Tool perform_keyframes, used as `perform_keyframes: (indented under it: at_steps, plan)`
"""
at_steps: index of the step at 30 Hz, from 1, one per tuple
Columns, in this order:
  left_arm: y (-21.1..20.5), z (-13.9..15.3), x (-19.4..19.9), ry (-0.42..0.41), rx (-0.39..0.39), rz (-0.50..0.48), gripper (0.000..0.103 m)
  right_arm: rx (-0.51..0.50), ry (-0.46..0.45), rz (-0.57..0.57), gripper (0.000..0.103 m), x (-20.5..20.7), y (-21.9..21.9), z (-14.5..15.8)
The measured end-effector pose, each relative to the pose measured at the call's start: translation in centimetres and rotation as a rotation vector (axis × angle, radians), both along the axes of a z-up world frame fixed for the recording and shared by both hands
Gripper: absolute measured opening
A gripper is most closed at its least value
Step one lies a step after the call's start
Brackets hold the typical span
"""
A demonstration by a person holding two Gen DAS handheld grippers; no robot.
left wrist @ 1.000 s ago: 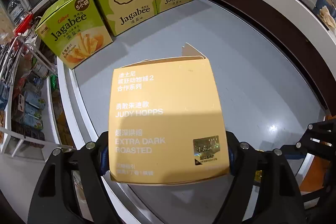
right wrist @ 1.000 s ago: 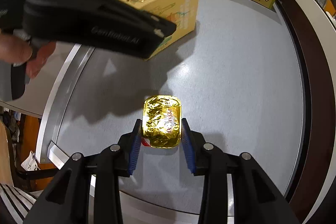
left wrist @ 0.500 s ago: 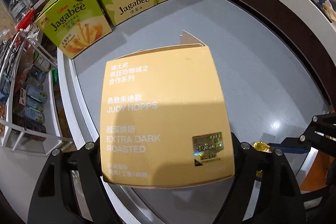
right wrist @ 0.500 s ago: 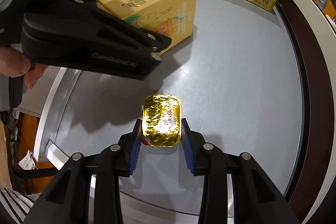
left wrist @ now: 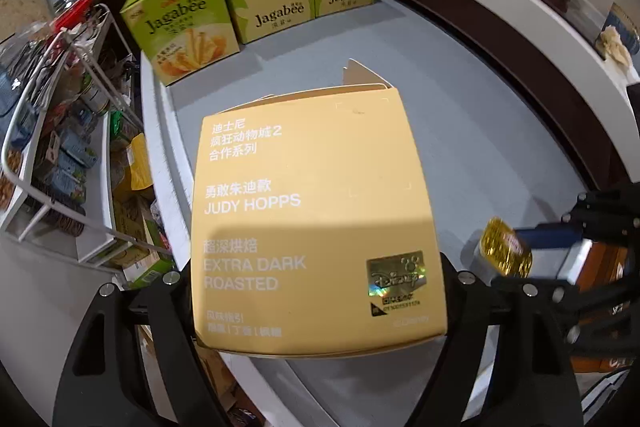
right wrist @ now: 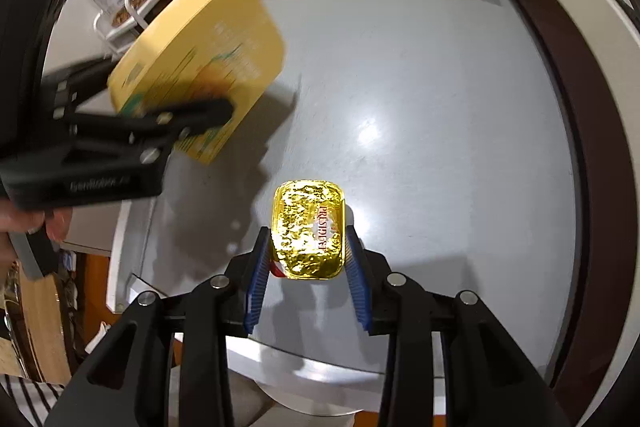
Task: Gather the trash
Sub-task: 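Carry the gold packet and yellow box over the white bin with both tools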
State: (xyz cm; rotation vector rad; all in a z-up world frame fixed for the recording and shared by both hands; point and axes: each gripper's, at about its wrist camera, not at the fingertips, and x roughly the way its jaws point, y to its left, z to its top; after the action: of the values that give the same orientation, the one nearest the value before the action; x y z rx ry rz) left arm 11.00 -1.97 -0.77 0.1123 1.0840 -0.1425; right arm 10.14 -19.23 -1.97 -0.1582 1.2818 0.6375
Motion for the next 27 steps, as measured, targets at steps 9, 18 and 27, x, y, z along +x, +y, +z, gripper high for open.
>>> perform_keyframes:
  at_steps: [9, 18, 27]
  plan:
    - [-0.3, 3.3, -5.4, -0.074, -0.051, 0.046, 0.080, 0.110, -0.025, -0.030, 0.035, -1.7, -3.3, 4.0]
    - [-2.6, 4.9, -12.3, -0.073, -0.076, 0.034, 0.080, 0.155, 0.011, 0.014, 0.035, -4.5, -6.5, 6.3]
    - [-6.1, 2.8, -17.6, 0.026, -0.085, -0.035, 0.080, 0.090, 0.125, 0.094, 0.035, -9.4, -9.1, 4.4]
